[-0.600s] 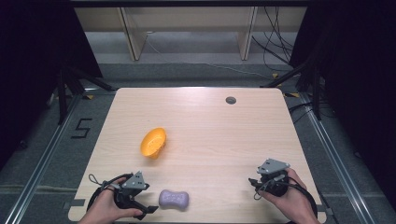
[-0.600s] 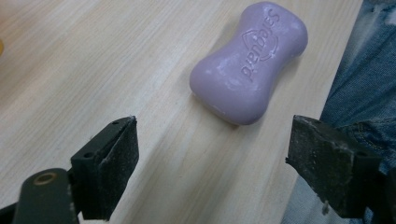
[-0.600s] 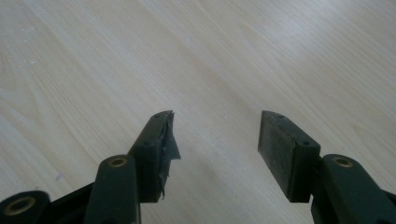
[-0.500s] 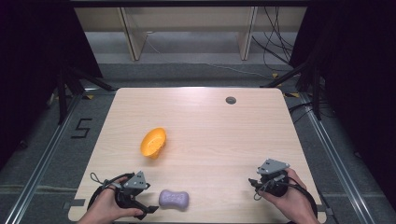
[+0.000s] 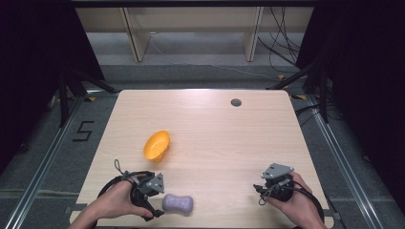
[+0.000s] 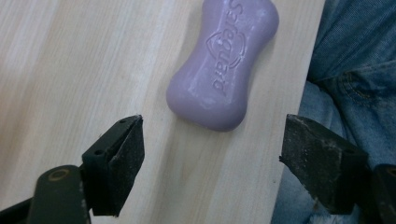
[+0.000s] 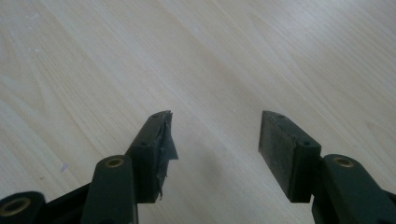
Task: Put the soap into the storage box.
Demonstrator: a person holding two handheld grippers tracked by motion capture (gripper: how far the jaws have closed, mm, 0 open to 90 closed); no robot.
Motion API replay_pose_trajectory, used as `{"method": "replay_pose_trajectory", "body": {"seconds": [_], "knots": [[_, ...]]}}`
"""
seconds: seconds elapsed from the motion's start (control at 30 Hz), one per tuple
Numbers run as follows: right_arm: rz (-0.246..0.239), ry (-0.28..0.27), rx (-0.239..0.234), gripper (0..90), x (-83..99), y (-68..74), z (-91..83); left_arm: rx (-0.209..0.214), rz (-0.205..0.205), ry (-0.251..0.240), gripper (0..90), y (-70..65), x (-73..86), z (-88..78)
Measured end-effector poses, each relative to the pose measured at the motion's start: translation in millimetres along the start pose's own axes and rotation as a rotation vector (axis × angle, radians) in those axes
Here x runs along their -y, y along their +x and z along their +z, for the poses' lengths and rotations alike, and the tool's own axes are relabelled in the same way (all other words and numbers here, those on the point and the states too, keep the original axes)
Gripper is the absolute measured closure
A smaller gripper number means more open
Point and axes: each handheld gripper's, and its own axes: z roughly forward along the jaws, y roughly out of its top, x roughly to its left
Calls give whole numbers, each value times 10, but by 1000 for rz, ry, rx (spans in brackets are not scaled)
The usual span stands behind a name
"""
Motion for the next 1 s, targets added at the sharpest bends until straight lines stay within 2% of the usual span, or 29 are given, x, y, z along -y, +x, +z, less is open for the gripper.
{"method": "replay_pose_trajectory", "body": {"seconds": [0.07, 0.1, 0.2, 0.33, 0.37, 0.47, 0.6, 0.63, 0.73, 1.0], "knots": [[9, -1, -1, 447, 3, 17, 8, 20, 32, 43, 214, -3, -103, -4], [-5, 0, -2, 445, -1, 5, 8, 19, 52, 54, 214, 0, -149, -1], [-7, 1, 0, 444, -1, 10, 12, 27, 95, 74, 215, 17, -258, 19], [-9, 2, -1, 442, 0, 10, 17, 37, 128, 86, 223, 15, -350, 68], [1, 4, -5, 441, 3, 20, 20, 47, 151, 103, 237, 11, -405, 106], [1, 10, -8, 441, 1, 21, 19, 65, 187, 128, 249, 2, -494, 175], [-12, 8, -9, 439, -2, 12, 20, 77, 211, 138, 264, -2, -580, 225], [-12, 8, -9, 439, -3, 12, 21, 84, 201, 138, 269, -9, -588, 238], [-12, 6, -9, 438, -2, 19, 27, 98, 225, 159, 282, -1, -623, 278], [-12, 8, -12, 437, -4, 20, 26, 118, 232, 186, 313, 18, -675, 342]]}}
